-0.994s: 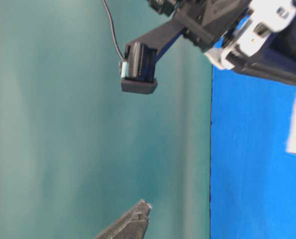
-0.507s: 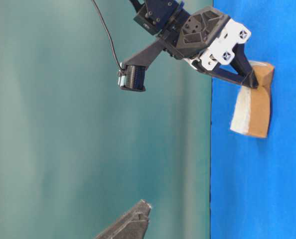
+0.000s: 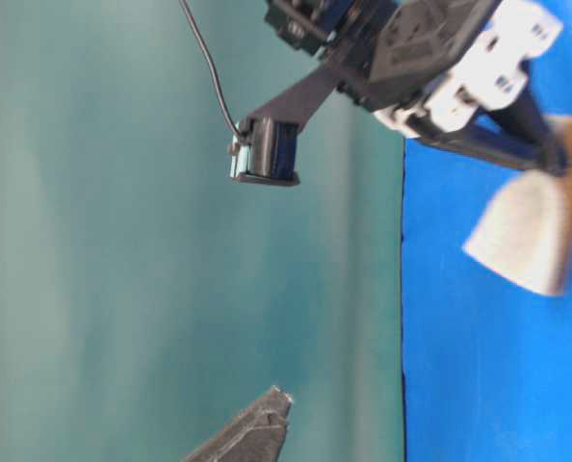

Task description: Hand over the sponge with the left arm and wipe it with the right arm.

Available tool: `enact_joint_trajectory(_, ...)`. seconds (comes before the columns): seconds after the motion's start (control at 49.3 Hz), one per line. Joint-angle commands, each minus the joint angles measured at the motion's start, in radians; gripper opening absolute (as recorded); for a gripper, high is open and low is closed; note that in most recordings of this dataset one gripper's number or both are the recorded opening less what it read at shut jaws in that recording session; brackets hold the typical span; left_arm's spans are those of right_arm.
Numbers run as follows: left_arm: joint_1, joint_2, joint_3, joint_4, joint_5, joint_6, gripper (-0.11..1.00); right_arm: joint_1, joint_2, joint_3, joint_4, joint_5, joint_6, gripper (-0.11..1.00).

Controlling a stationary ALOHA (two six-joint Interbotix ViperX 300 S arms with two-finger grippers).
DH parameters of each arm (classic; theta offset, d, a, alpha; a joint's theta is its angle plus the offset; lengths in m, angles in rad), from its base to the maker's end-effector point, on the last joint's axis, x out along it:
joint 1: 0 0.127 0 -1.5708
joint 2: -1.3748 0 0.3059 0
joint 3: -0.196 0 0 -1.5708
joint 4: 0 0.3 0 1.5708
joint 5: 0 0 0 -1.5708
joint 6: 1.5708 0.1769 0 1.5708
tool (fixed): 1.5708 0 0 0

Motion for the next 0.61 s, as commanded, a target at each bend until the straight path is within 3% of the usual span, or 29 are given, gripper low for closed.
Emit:
enact_joint_trajectory(0.0,-0.002,-0.005,-0.014,0.002,-0.005,0.003,0.87,0.118,-0.034,-0.017,0.014,-0.002,0.025,0.16)
enact_joint_trajectory(0.142,-0.002,-0.005,-0.014,0.002,-0.005,0.003,0.87,0.173,-0.034,-0.025,0.014,-0.005,0.067,0.16)
enact_joint_trajectory(0.304,-0.002,-0.003,-0.012,0.002,-0.005,0.002,0.87,0.179,-0.034,-0.023,0.011,-0.002,0.091,0.16)
enact_joint_trajectory(0.446,-0.002,-0.003,-0.014,0.002,-0.005,0.002,0.87,0.138,-0.034,-0.018,-0.009,0.002,0.086,0.16)
enact_joint_trajectory(0.588,-0.002,-0.002,-0.014,0.002,-0.005,0.002,0.87,0.029,-0.035,-0.009,-0.063,-0.003,0.081,0.16)
